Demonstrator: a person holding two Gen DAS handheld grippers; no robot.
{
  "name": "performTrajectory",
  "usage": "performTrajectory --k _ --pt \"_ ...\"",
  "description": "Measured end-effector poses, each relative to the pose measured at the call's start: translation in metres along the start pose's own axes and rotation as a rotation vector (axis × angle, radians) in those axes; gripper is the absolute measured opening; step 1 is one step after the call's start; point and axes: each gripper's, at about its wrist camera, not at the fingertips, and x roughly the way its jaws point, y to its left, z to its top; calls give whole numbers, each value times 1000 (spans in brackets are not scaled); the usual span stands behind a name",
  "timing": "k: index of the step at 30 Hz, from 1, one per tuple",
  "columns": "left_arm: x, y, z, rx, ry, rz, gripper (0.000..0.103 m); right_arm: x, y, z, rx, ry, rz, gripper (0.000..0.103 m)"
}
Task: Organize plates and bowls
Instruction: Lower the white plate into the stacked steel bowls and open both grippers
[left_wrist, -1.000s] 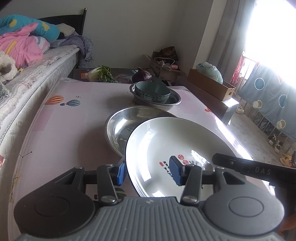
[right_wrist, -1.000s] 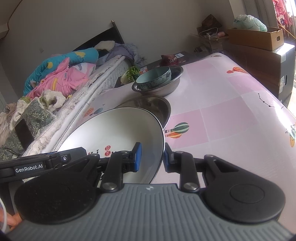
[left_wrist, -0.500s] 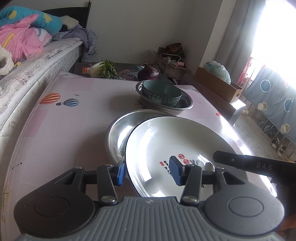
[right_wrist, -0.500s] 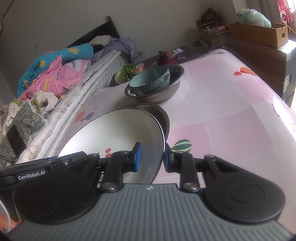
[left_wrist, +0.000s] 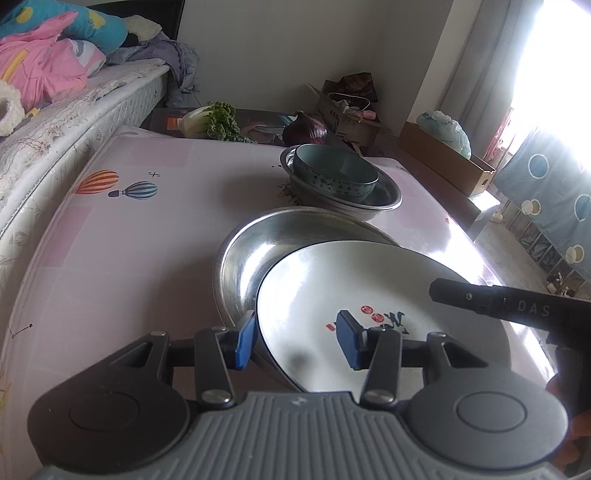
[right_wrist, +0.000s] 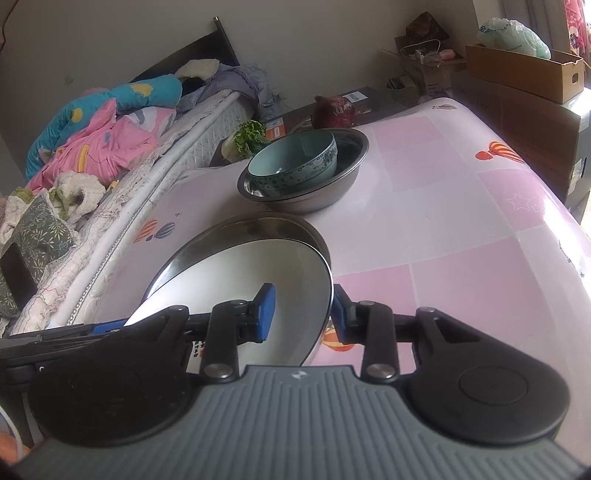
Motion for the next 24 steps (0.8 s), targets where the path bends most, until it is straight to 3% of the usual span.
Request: performTrajectory --k 3,5,14,19,24 --pt "-2 -1 1 9 -10 11 48 1 0 2 -15 -13 -7 35" --pt "-5 -1 2 20 -25 15 48 1 1 5 -27 -22 -16 42" --pt "-14 -1 6 36 -53 25 51 -1 0 8 -29 -39 -21 47" --pt "-19 0 7 44 -65 41 61 -8 -4 5 -15 -44 -14 48" --pt "-25 0 18 52 -81 37 78 -18 -12 11 7 -51 -4 51"
